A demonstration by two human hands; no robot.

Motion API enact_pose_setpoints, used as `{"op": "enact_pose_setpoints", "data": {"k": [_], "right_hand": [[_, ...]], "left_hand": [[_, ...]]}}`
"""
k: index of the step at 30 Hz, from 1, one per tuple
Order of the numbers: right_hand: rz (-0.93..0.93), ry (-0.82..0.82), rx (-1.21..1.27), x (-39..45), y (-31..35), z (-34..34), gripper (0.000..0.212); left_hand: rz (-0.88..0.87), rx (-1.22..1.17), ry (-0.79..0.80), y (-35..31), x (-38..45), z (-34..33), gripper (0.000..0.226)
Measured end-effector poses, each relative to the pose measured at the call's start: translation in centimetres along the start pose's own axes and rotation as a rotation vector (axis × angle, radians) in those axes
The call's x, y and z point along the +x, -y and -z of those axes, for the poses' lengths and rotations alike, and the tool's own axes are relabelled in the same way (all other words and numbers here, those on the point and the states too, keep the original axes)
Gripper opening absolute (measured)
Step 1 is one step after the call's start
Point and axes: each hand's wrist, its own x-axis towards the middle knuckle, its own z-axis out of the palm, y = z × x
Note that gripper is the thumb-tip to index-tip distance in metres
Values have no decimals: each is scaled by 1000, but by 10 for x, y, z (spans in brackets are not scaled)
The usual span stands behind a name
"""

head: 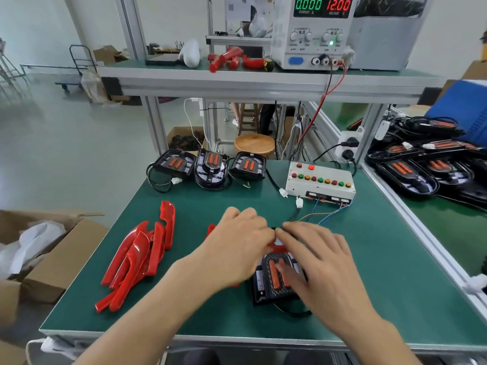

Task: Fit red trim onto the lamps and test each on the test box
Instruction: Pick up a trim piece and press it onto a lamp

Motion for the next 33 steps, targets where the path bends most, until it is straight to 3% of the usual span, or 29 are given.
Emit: {"op": "enact_pose_setpoints", "data": {"k": [7,10,12,14,16,20,22,26,31,33], "right_hand": [[1,-17,105,-13,-12,-8,24],[-5,-1,80,-16,-11,-11,19],[-123,34,83,-17,-13,-10,24],[-491,49,179,-16,-14,-4,18],[-841,69,278,-17,-15,-4,18],[-997,230,180,-19,-8,-6,20],[-984,300,121,-18,-1,-5,24],[-926,379,21,-13,10,-9,29],[-814,446,-132,-13,12,-11,26],[-756,464,-188,-16,13,-11,28]], "left_hand": [[-64,-297,127,1,16,-2,24],[-52,-440,98,3,15,-4,22],[7,-484,-143,2,11,-9,30],[225,-621,-505,-3,-2,-14,21],[499,-695,-603,-11,-17,-27,19],[691,-593,-101,-34,-34,-65,26],[727,-556,13,-44,-34,-73,33],[773,-670,23,-51,-29,-81,29],[855,-1048,-24,-58,-25,-83,9],[851,-1087,-47,-60,-25,-85,7]]}}
